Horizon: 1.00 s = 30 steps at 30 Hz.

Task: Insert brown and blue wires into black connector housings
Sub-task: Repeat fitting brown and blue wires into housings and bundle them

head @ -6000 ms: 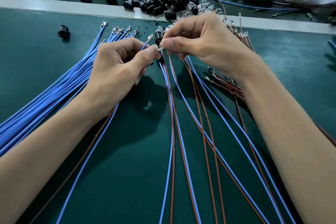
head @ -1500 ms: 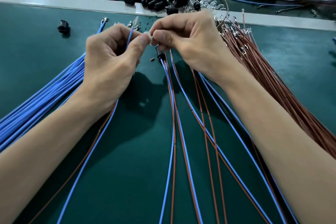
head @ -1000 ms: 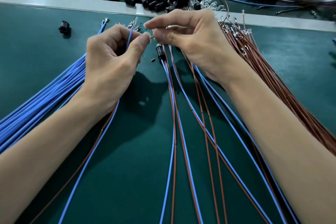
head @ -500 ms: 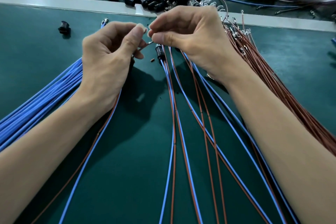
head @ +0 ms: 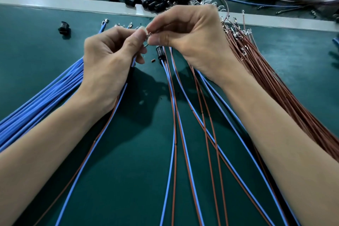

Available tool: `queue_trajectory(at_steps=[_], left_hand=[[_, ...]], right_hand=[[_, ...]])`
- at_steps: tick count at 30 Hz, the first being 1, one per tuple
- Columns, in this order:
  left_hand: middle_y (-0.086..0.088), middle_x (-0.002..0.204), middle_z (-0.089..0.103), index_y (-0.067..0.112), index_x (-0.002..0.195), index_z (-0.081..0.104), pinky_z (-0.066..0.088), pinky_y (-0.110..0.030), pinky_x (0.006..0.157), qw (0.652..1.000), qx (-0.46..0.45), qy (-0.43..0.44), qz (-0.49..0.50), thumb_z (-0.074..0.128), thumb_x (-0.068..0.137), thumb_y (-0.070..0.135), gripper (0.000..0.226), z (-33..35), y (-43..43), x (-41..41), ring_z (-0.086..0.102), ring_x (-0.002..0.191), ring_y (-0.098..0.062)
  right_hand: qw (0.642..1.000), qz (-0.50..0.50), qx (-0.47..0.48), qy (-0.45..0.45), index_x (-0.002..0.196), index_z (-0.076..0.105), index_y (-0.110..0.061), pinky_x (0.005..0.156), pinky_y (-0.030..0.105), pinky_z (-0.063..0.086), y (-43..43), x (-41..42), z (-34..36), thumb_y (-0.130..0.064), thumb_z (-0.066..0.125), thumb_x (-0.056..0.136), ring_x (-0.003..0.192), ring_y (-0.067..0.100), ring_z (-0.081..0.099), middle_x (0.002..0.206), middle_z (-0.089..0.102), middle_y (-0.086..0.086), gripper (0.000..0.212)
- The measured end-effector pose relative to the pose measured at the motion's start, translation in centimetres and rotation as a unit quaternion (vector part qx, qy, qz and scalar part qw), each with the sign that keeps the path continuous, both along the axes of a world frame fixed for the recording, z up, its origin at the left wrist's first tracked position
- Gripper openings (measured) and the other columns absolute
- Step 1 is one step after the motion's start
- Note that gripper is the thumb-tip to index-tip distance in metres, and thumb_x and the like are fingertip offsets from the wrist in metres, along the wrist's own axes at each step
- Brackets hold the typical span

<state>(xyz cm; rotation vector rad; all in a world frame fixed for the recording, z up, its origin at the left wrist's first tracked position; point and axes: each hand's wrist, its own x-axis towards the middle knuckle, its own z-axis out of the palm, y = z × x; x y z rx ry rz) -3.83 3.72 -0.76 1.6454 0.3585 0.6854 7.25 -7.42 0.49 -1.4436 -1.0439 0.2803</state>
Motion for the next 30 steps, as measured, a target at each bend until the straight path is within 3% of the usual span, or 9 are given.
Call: queue_trajectory(at_steps=[10,17,24,30], left_hand=[[0.010,0.055,0.060,0.014,0.072,0.062,0.043,-0.019,0.059,0.998,-0.054,0.005,-0.042,0.060,0.089,0.018,0.018,-0.05,0.21,-0.18,0.050,0.053,-0.007],[0.008,0.053,0.057,0.022,0.060,0.065,0.039,-0.014,0.052,0.993,-0.085,0.034,-0.079,0.062,0.085,0.024,0.025,0.19,0.74,-0.46,0.048,0.049,-0.007],[0.008,0.049,0.056,0.015,0.065,0.059,0.037,-0.014,0.047,0.991,-0.079,0.047,-0.094,0.063,0.076,0.029,0.018,0.54,0.56,-0.69,0.045,0.044,-0.006],[0.006,0.050,0.055,0.016,0.062,0.059,0.038,-0.012,0.047,0.986,-0.100,0.044,-0.126,0.061,0.080,0.025,0.020,0.60,0.84,-0.88,0.045,0.044,-0.006]], right_hand=[[0.999,-0.020,0.000,-0.039,0.094,0.067,-0.007,0.073,0.021,0.053,0.19,-0.15,0.05,0.002,0.078,0.069,0.073,0.009,0.068,0.080,0.068,0.005,0.029],[0.999,-0.016,0.011,-0.048,0.094,0.067,-0.006,0.072,0.023,0.055,0.17,-0.29,-0.04,0.003,0.079,0.068,0.072,0.012,0.070,0.081,0.069,0.007,0.030],[0.996,-0.011,-0.013,-0.083,0.093,0.067,-0.011,0.071,0.023,0.055,0.24,-0.35,0.04,-0.003,0.080,0.069,0.074,0.011,0.070,0.079,0.069,0.002,0.028],[0.997,0.027,-0.029,-0.070,0.097,0.066,-0.005,0.076,0.028,0.056,0.00,-0.38,0.46,0.001,0.077,0.072,0.078,0.018,0.071,0.086,0.070,0.008,0.029]])
